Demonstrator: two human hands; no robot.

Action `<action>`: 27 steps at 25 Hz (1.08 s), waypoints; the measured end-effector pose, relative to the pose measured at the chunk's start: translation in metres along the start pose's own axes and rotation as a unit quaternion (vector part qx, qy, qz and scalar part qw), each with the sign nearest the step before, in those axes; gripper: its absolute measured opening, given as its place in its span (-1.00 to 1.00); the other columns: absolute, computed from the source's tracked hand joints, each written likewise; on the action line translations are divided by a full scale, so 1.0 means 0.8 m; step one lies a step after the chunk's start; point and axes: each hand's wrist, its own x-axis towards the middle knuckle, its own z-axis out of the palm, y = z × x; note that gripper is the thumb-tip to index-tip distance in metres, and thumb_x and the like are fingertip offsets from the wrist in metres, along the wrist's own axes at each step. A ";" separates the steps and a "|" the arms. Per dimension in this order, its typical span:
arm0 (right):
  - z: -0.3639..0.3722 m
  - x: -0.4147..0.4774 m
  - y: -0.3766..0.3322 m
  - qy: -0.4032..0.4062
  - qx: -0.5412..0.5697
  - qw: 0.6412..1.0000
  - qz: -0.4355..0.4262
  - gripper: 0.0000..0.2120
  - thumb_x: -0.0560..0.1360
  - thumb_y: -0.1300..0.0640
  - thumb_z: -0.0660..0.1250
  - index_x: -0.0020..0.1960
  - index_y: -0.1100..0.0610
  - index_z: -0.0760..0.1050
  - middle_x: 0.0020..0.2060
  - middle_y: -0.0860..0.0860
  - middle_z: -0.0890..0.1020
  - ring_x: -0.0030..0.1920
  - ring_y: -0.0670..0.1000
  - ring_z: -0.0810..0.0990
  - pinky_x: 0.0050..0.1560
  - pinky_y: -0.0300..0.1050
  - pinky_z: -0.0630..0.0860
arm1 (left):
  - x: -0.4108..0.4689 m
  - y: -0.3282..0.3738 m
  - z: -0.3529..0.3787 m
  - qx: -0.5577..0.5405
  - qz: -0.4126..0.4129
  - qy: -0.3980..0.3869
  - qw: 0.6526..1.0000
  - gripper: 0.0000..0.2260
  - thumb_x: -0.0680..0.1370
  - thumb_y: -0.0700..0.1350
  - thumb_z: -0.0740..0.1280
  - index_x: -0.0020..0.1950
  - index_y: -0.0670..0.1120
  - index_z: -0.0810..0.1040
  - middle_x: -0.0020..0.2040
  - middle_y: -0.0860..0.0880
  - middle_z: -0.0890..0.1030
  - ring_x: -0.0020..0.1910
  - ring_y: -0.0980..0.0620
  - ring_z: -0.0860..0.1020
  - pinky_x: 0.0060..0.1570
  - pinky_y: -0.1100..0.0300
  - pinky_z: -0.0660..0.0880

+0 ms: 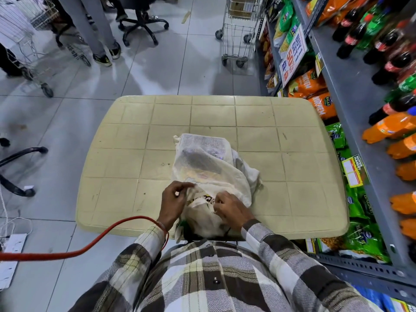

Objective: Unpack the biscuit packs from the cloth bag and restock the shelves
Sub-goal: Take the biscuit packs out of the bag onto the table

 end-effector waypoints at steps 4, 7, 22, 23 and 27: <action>-0.005 -0.042 0.015 -0.177 -0.022 0.980 -0.085 -0.87 0.46 0.04 0.32 -0.15 0.08 0.60 -0.03 -0.02 0.62 0.07 0.02 0.50 0.11 0.02 0.48 | 0.019 -0.016 -0.012 -0.072 -0.110 0.076 0.988 -0.74 0.56 -0.35 0.25 -0.04 -0.11 0.70 -0.01 -0.07 0.71 0.05 -0.03 0.64 0.15 -0.04 0.57; -0.014 -0.061 0.011 -0.313 -0.085 0.945 0.035 -0.55 0.56 -0.15 0.14 -0.05 0.19 0.62 -0.12 0.12 0.59 -0.06 0.11 0.53 0.13 0.00 0.46 | 0.017 -0.022 -0.021 0.013 -0.078 0.081 0.994 -0.70 0.53 -0.41 0.22 -0.06 -0.10 0.68 -0.02 -0.10 0.67 0.03 -0.05 0.60 0.13 -0.04 0.55; 0.009 -0.019 -0.024 -0.162 0.028 0.957 0.239 -0.84 0.56 0.16 0.19 0.05 0.18 0.51 0.01 0.13 0.62 -0.02 0.16 0.62 -0.08 -0.02 0.57 | -0.049 -0.080 0.006 0.422 0.389 -0.303 0.760 -0.68 0.44 -0.04 0.47 0.15 -0.12 0.60 0.16 -0.11 0.65 0.13 -0.06 0.63 0.00 0.08 0.64; 0.013 -0.019 -0.020 -0.150 0.032 0.958 0.243 -0.83 0.55 0.17 0.20 0.09 0.18 0.50 0.06 0.12 0.60 0.05 0.14 0.60 0.02 0.01 0.57 | -0.048 -0.081 0.008 0.434 0.369 -0.303 0.764 -0.66 0.45 -0.01 0.45 0.17 -0.12 0.59 0.17 -0.10 0.65 0.14 -0.06 0.62 0.01 0.08 0.64; 0.021 -0.018 -0.005 -0.059 0.008 0.971 0.233 -0.52 0.47 0.19 0.29 0.38 0.17 0.34 0.31 0.09 0.44 0.30 0.11 0.39 0.39 0.01 0.38 | -0.038 -0.071 -0.004 0.454 0.278 -0.214 0.819 -0.54 0.41 0.10 0.41 0.19 -0.14 0.50 0.11 -0.13 0.61 0.00 -0.08 0.61 -0.11 0.03 0.65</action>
